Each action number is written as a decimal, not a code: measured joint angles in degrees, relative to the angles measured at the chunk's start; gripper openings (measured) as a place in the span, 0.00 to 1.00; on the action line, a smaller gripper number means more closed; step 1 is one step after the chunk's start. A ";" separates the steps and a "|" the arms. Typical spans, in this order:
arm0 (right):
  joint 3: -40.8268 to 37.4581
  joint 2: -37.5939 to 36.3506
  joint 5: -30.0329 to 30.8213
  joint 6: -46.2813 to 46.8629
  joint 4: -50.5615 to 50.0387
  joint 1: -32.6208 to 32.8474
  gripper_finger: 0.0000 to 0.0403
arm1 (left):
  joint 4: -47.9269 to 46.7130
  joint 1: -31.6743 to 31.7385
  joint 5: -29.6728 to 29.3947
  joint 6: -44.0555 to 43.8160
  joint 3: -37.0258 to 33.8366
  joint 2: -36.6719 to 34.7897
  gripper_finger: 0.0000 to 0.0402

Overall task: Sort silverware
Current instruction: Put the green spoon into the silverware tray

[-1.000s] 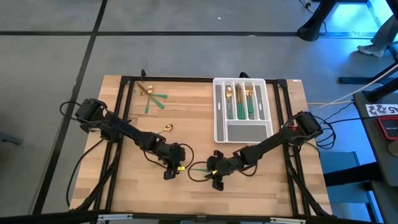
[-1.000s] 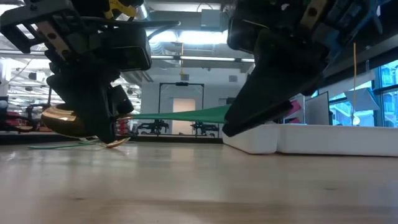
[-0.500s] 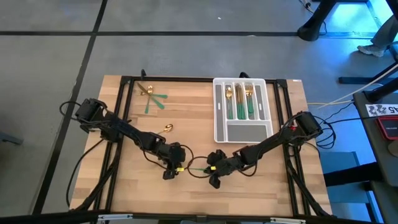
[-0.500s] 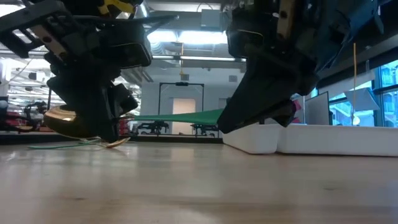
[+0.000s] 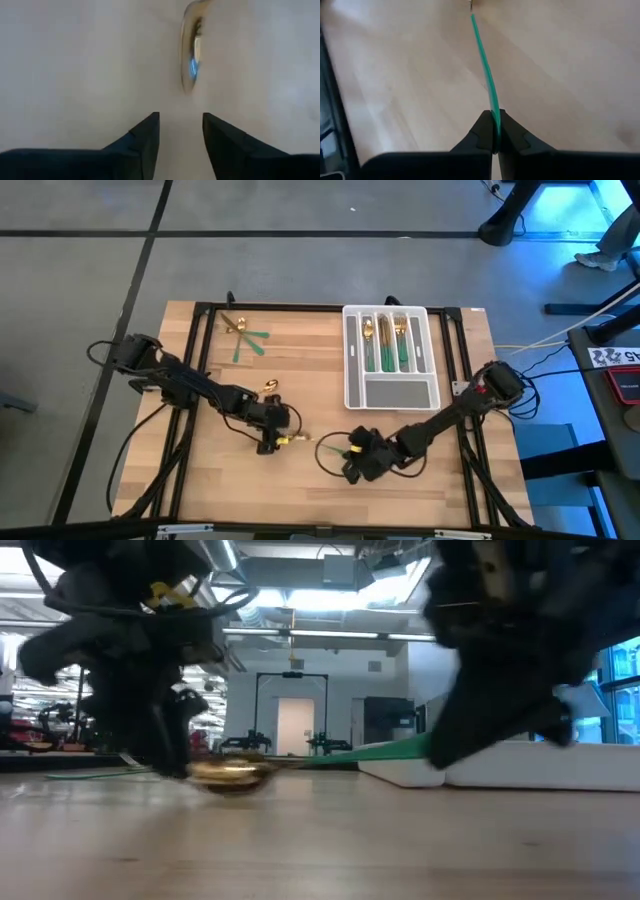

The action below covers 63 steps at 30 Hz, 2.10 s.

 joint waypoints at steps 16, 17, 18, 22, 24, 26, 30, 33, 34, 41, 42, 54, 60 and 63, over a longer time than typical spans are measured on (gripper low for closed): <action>0.07 -22.89 28.08 37.94 -41.62 1.59 0.01 | 9.43 -7.65 -29.22 -1.75 -14.26 -14.44 0.33; 0.04 -24.30 26.76 38.01 -44.13 -0.65 0.01 | 11.28 -8.05 -29.25 -1.52 -14.92 -14.33 0.33; 0.04 -25.70 25.10 37.97 -45.90 -3.36 0.01 | 13.12 -8.34 -29.27 -1.45 -15.72 -14.33 0.33; 0.04 -27.15 13.79 30.26 -48.07 -14.43 0.01 | 20.13 -9.00 -29.64 -0.71 -18.85 -14.33 0.33; -0.04 -26.98 9.51 26.25 -47.73 -19.88 0.01 | 23.97 -9.10 -29.76 -0.65 -20.11 -14.33 0.33; -0.03 -27.05 7.77 23.47 -46.99 -25.43 0.01 | 27.65 -9.13 -29.74 -0.77 -21.74 -14.33 0.33; -0.02 -27.57 4.44 19.39 -46.59 -35.05 0.01 | 31.51 -9.10 -29.77 -0.56 -23.41 -14.31 0.33; -0.02 -26.06 0.54 15.83 -42.16 -39.94 0.01 | 33.62 -9.10 -29.74 -0.44 -24.26 -14.31 0.33; -0.02 -25.44 -0.13 14.98 -40.45 -41.06 0.01 | 34.46 -9.10 -29.74 -0.15 -24.46 -14.31 0.33; -0.02 -18.72 -2.02 14.15 -36.88 -44.60 0.01 | 39.52 -9.39 -29.77 2.74 -25.09 -14.31 0.33; -0.02 -17.88 -2.08 14.35 -37.00 -44.56 0.01 | 39.63 -9.51 -29.76 2.74 -25.09 -14.31 0.33; 0.02 -15.86 -7.09 4.56 -35.86 -45.22 0.18 | 39.60 -10.83 -29.74 -0.07 -25.09 -14.31 0.33; 0.02 -20.30 -5.53 -8.38 -33.36 -45.11 0.37 | 39.56 -10.83 -29.74 -2.90 -25.09 -14.27 0.33; 0.02 -23.50 -3.07 -15.30 -31.77 -41.24 0.42 | 39.39 -10.81 -29.92 -7.44 -25.09 -14.27 0.33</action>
